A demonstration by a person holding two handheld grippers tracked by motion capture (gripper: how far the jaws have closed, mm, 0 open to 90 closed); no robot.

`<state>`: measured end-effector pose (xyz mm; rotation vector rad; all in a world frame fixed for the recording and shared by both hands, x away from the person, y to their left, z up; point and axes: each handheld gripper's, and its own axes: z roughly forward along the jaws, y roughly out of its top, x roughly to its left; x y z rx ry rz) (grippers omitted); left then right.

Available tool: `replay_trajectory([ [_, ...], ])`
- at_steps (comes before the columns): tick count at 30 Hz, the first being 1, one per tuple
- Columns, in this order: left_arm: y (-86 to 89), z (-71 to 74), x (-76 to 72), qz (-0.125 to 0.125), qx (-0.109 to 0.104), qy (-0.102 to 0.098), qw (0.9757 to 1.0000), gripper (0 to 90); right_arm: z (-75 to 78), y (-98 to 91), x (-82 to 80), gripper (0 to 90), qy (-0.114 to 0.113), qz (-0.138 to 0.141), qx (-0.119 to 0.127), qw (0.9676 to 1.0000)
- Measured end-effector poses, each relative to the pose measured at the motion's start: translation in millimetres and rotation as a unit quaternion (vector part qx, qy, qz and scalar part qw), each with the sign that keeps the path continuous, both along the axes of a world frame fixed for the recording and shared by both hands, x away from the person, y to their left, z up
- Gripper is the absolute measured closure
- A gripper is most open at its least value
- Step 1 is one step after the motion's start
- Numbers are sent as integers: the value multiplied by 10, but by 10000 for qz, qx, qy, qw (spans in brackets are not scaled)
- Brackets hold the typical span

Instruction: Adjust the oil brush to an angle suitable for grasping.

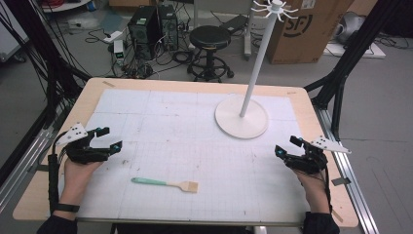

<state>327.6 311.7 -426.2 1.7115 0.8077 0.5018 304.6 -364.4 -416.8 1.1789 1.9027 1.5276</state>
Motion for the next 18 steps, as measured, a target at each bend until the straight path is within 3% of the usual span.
replay_trajectory([
  [18, 15, -26, 18, 39, -124, 181, 9998, 185, -1, 6, 0, 154, 2, 46, 8, 10000],
])
